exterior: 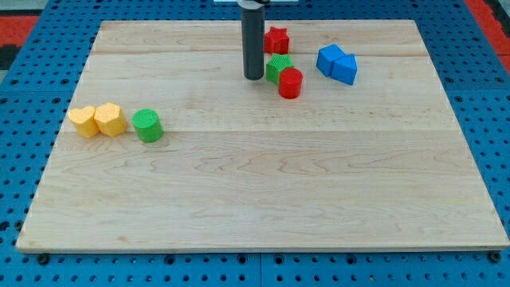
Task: Push the green star closer to red star
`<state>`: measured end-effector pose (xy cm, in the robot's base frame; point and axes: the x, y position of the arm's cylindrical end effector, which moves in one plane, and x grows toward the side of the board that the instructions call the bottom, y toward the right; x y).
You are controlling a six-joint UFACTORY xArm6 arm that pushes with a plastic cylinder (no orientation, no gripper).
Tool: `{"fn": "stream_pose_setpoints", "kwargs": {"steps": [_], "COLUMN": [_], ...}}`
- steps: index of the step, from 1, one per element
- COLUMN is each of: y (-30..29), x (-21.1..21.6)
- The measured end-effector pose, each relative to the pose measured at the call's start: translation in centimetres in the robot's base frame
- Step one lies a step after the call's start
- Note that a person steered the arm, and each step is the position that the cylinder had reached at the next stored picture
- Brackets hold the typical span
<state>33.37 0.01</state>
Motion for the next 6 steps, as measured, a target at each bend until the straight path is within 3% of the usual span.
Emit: {"fn": "stream_pose_setpoints", "kwargs": {"steps": [3,4,5,6], "y": [9.5,6.8,4.0,-1.0], "x": [-0.4,-3.6,-3.4,1.1]}}
